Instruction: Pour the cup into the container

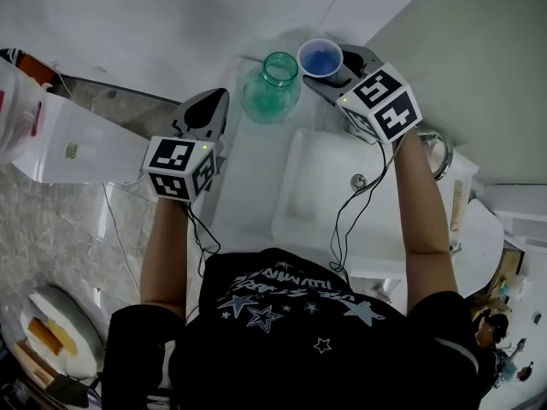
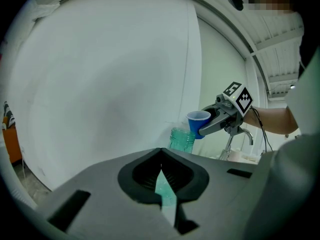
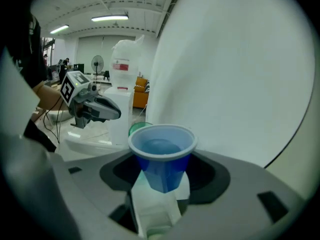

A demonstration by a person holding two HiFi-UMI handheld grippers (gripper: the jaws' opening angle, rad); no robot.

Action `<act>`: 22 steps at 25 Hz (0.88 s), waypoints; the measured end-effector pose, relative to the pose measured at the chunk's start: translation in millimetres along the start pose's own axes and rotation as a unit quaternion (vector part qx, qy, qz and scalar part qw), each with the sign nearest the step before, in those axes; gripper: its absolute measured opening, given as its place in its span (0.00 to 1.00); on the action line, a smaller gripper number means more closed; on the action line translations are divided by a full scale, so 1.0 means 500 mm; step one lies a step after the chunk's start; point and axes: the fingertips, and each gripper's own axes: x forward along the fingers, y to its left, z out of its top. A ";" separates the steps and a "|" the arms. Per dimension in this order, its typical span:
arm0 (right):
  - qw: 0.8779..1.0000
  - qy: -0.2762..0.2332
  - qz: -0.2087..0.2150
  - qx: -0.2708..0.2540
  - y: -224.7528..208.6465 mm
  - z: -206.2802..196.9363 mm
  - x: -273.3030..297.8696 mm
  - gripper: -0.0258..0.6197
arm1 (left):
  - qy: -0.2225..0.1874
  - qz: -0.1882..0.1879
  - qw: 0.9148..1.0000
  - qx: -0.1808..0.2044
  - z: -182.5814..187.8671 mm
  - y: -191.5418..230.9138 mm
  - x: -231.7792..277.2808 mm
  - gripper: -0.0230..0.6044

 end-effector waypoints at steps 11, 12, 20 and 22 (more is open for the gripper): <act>0.991 0.071 -0.031 -0.113 -0.014 -0.001 0.010 0.46 | 0.001 -0.003 1.000 -0.013 -0.017 0.005 0.013 0.05; 0.989 0.076 -0.033 -0.120 -0.015 -0.002 0.011 0.46 | 0.002 -0.003 1.000 -0.015 -0.021 0.006 0.014 0.05; 0.980 0.107 -0.040 -0.166 -0.016 0.000 0.032 0.46 | 0.005 0.000 1.000 -0.025 -0.043 0.017 0.012 0.05; 0.977 0.114 -0.043 -0.175 -0.018 0.000 0.033 0.46 | 0.004 0.000 1.000 -0.026 -0.044 0.017 0.013 0.05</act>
